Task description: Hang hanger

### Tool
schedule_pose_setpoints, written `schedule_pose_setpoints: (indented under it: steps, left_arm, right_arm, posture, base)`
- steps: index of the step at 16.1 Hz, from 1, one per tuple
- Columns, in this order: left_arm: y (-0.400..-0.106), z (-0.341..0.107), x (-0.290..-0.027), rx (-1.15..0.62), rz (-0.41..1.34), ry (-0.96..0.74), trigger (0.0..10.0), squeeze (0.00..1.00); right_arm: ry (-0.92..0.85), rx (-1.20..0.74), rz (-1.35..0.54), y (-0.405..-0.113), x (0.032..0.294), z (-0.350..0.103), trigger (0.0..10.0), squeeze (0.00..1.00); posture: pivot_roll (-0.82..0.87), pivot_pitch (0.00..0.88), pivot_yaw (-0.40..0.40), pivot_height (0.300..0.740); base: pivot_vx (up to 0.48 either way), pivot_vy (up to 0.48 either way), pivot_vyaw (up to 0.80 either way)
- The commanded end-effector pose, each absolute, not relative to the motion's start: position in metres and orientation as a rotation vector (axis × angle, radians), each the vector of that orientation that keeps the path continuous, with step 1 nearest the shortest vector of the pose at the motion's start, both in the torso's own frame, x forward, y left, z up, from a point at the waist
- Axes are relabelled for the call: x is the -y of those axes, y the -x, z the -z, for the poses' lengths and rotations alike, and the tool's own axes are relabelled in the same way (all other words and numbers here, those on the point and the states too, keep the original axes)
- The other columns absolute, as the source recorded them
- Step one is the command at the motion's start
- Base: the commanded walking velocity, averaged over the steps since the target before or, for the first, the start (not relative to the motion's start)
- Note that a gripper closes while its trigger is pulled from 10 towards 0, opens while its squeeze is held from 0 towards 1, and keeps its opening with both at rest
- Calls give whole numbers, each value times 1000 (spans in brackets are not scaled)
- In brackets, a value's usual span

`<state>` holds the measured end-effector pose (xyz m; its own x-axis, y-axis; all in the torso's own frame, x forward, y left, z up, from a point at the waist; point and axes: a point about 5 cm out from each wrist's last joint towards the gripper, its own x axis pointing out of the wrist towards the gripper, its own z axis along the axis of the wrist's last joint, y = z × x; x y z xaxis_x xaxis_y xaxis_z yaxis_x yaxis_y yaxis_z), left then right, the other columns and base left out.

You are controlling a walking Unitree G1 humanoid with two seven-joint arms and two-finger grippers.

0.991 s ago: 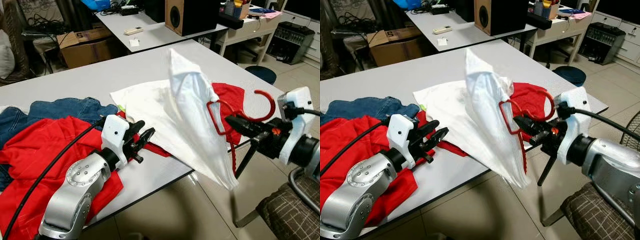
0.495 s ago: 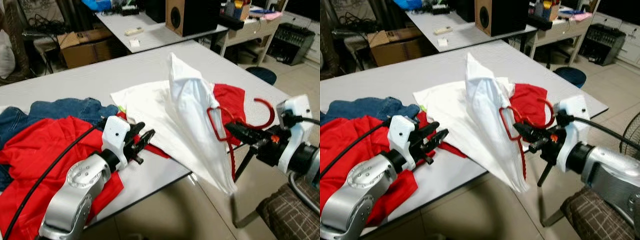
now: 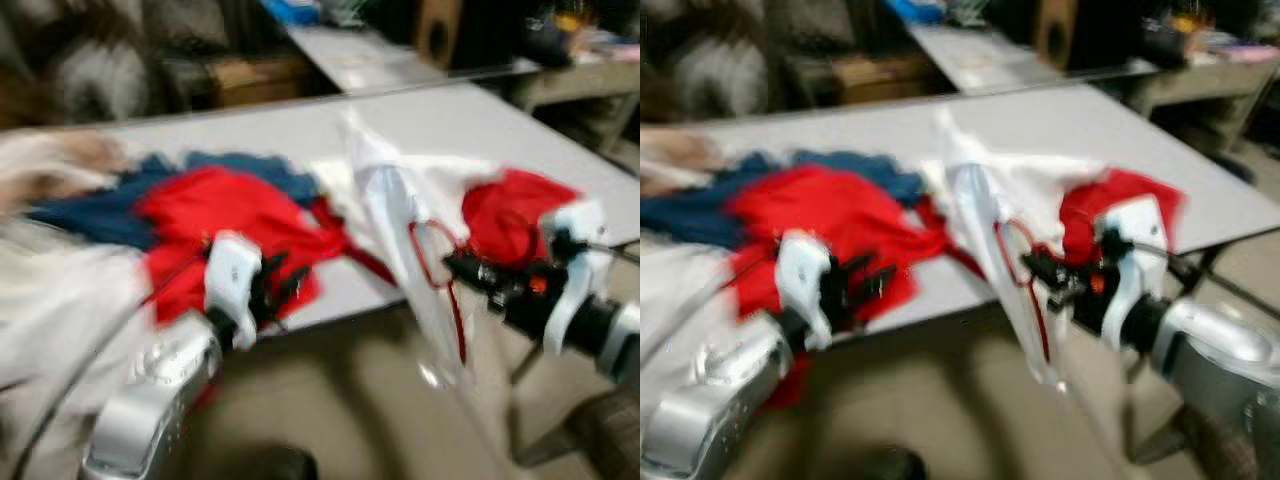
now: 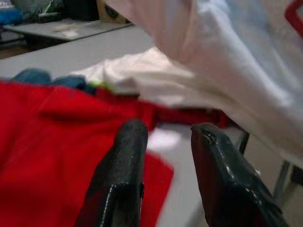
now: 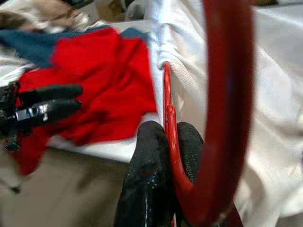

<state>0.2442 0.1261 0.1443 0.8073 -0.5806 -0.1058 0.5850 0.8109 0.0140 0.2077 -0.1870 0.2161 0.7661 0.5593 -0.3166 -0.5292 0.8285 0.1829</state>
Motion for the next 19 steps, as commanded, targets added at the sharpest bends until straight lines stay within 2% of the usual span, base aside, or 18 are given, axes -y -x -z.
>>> schedule_pose_setpoints:
  steps: [1,4,5,7,9,12,14,16,19]
  left_arm:
    - [-247,-153,-125,-68,627,-71,10000,0]
    - [-246,-152,-125,-69,624,-70,10000,0]
    - [-247,-153,-125,-62,613,-69,10000,0]
    - [-249,-155,-123,-52,605,-53,10000,0]
    - [-249,-156,-122,-48,611,-38,10000,0]
    - [-253,-158,-121,-43,613,-39,10000,0]
    - [-256,-157,-122,-40,604,-32,10000,0]
    - [-254,-157,-123,-39,598,-31,10000,0]
    - [-252,-154,-127,-42,588,-38,10000,0]
  right_arm:
    - [-76,-365,-603,-206,185,-218,10000,0]
    - [-57,-386,-589,-203,186,-214,10000,0]
    - [-9,-345,-520,-210,192,-217,10000,0]
    - [28,-171,-276,-235,228,-235,10000,0]
    - [57,-35,-128,-249,260,-254,10000,0]
    - [-7,226,104,-268,311,-301,10000,0]
    - [-15,283,20,-273,317,-323,10000,0]
    - [58,215,-212,-269,299,-331,10000,0]
    - [50,220,-379,-256,287,-339,10000,0]
  posture:
    - [20,0,45,740]
    - [23,3,44,740]
    - [23,4,45,740]
    - [21,13,56,740]
    - [20,20,69,740]
    - [19,13,74,740]
    - [19,2,62,740]
    - [24,0,49,740]
    - [24,0,41,740]
  base:
    - [-281,0,0]
    - [-173,0,0]
    - [0,0,0]
    - [0,0,0]
    - [0,0,0]
    - [0,0,0]
    - [0,0,0]
    - [0,0,0]
    - [0,0,0]
